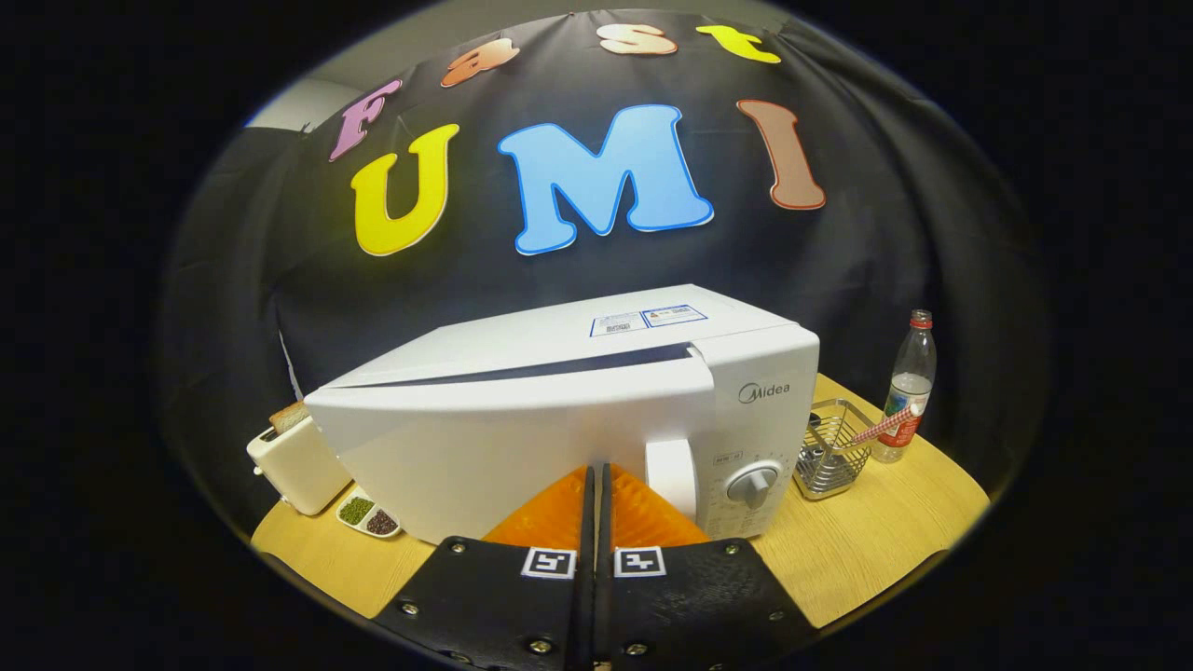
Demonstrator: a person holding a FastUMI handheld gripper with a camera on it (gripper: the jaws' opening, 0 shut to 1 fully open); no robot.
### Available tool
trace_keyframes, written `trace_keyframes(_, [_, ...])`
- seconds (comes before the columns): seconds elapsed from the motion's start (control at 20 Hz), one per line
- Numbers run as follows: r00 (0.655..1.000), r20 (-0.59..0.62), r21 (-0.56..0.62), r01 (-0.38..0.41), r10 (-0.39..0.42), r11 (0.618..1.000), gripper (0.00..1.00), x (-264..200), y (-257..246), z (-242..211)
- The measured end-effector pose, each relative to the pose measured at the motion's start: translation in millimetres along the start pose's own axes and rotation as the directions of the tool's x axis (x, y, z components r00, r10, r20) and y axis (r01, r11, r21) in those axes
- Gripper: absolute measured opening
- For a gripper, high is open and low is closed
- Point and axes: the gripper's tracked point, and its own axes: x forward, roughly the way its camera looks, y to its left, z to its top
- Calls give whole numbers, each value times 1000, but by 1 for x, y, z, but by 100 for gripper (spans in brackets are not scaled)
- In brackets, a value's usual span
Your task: Open the microwave, put the food inside, and close the microwave door.
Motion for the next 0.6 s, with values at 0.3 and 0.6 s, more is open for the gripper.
trace_keyframes(0.3, [999,23,-17,37,-37,999,1,11,-3,6])
trace_keyframes(0.6, [999,-2,-37,37,-37,999,6,8,10,9])
